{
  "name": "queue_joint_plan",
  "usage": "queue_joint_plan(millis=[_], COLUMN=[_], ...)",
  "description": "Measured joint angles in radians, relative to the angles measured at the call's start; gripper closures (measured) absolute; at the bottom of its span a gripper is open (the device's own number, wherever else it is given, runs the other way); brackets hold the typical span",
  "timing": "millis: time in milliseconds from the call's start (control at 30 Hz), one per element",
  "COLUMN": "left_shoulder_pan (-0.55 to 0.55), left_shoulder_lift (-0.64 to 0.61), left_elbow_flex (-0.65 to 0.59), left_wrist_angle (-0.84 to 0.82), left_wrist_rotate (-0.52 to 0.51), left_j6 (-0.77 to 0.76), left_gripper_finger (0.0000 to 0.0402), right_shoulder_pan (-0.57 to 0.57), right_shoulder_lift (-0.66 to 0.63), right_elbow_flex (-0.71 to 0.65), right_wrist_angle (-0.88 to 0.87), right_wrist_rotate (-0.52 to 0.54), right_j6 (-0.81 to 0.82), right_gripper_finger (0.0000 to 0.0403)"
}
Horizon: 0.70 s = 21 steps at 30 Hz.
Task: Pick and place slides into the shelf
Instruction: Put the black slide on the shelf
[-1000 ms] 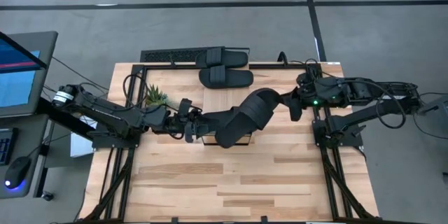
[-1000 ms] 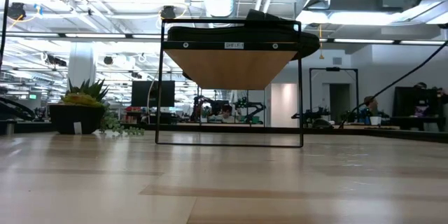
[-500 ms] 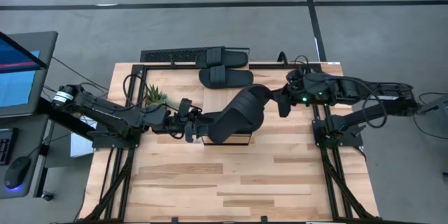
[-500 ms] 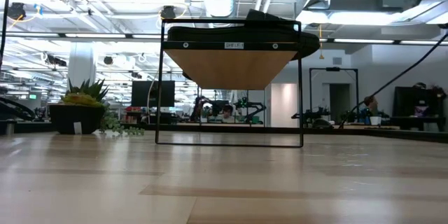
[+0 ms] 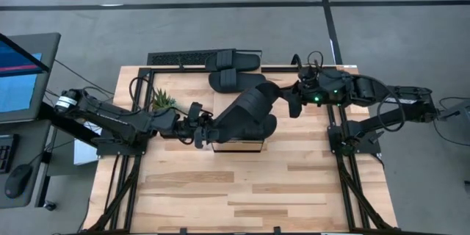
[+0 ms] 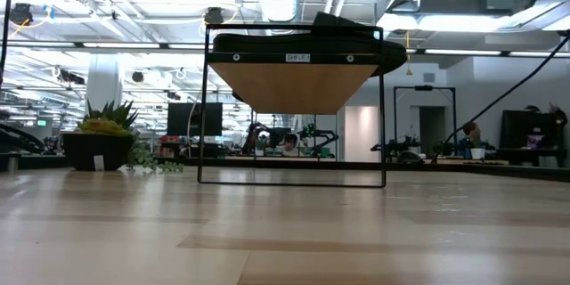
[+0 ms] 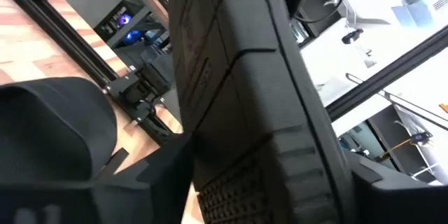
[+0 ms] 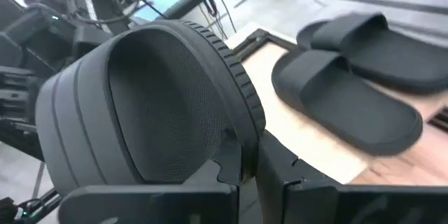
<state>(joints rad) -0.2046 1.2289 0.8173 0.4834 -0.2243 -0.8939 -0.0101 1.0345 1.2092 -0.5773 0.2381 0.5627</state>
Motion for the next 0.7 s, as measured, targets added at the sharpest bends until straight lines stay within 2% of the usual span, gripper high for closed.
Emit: queue_joint_plan(millis=[100,233,700], left_shoulder_pan=[0.010,0.008,0.007], left_shoulder_lift=[0.000,0.001,0.001], left_elbow_flex=[0.000,-0.002,-0.002], left_wrist_angle=[0.015,0.040,0.046], left_wrist_rotate=[0.015,-0.026,-0.044], left_j6=[-0.006,-0.013,-0.037], left_gripper_finger=[0.0206,0.0230,0.0227], right_shoulder_pan=[0.000,0.000,0.000], right_shoulder_lift=[0.001,0.001,-0.002], right_elbow_flex=[0.006,0.006,0.007], right_wrist_angle=[0.003,0.004,0.002], right_wrist_rotate=[0.001,0.002,0.001], right_j6=[-0.014,-0.014,-0.014], right_gripper_finger=[0.0394,0.0394,0.0394])
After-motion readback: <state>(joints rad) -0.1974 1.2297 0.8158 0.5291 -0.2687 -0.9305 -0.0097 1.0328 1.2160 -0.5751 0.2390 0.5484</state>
